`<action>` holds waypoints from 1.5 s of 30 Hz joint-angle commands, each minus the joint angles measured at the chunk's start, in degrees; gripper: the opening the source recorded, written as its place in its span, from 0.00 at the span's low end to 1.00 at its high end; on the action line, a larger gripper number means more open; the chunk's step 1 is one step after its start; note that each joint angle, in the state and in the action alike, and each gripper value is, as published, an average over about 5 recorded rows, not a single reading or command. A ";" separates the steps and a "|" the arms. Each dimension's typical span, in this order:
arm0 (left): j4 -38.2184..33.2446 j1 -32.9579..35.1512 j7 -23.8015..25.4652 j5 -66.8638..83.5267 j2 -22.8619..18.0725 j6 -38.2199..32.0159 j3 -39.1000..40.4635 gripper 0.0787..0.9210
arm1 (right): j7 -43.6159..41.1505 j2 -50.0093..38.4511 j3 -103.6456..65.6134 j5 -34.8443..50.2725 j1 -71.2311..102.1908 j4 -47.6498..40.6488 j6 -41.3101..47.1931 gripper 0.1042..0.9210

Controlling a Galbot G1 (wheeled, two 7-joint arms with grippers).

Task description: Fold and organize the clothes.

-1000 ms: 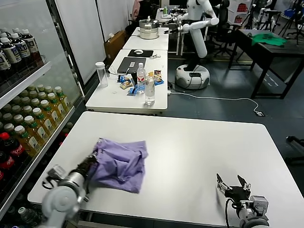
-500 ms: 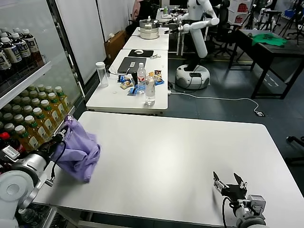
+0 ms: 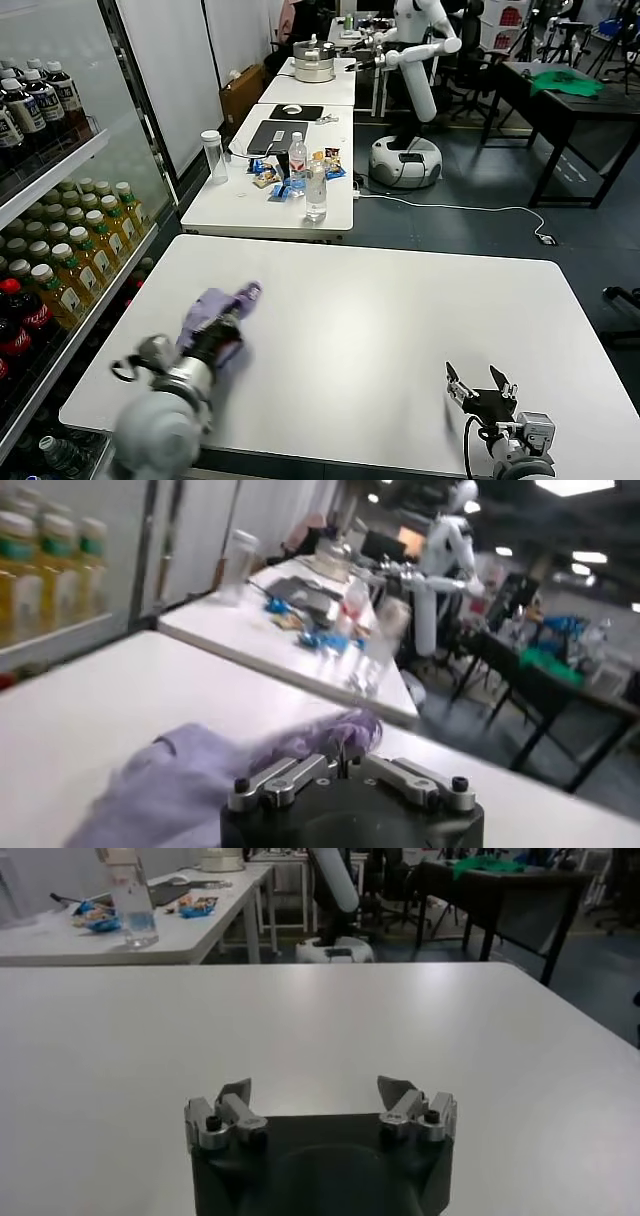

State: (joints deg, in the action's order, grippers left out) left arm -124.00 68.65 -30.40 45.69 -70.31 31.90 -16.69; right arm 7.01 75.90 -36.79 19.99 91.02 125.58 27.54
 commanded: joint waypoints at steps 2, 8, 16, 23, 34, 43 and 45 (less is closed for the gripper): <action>10.82 0.50 -3.40 -25.10 -19.15 1.47 22.87 0.02 | -0.08 0.18 -0.19 -1.06 -0.50 -0.31 -0.03 0.88; 13.78 0.93 4.49 -29.30 -21.01 -2.13 25.27 0.04 | -0.77 -0.52 -0.10 -0.99 -1.58 -0.14 -0.03 0.88; 8.26 4.29 13.34 -33.45 -16.90 -9.29 26.02 0.29 | -1.69 -0.96 2.19 -0.20 -3.74 0.29 -0.32 0.88; -2.10 9.71 14.08 -30.42 -10.10 -10.16 16.46 0.53 | -0.55 0.35 11.17 0.53 -8.83 -1.95 0.86 0.88; -4.40 16.01 11.88 -24.65 -3.72 -12.80 -3.33 0.86 | 3.39 9.15 26.03 1.93 -18.79 -12.84 3.40 0.88; -4.24 18.85 11.46 -25.05 -4.85 -14.31 -4.06 0.88 | 7.38 12.27 27.29 6.71 -21.38 -17.60 4.25 0.87; -4.18 18.99 11.38 -25.11 -5.03 -14.44 -4.00 0.88 | 7.93 12.62 27.22 7.79 -21.63 -18.18 4.19 0.85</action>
State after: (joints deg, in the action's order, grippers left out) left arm -126.60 84.15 -19.41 19.73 -76.77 18.87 -14.71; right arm 11.65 84.66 -14.48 23.58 73.47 113.10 31.05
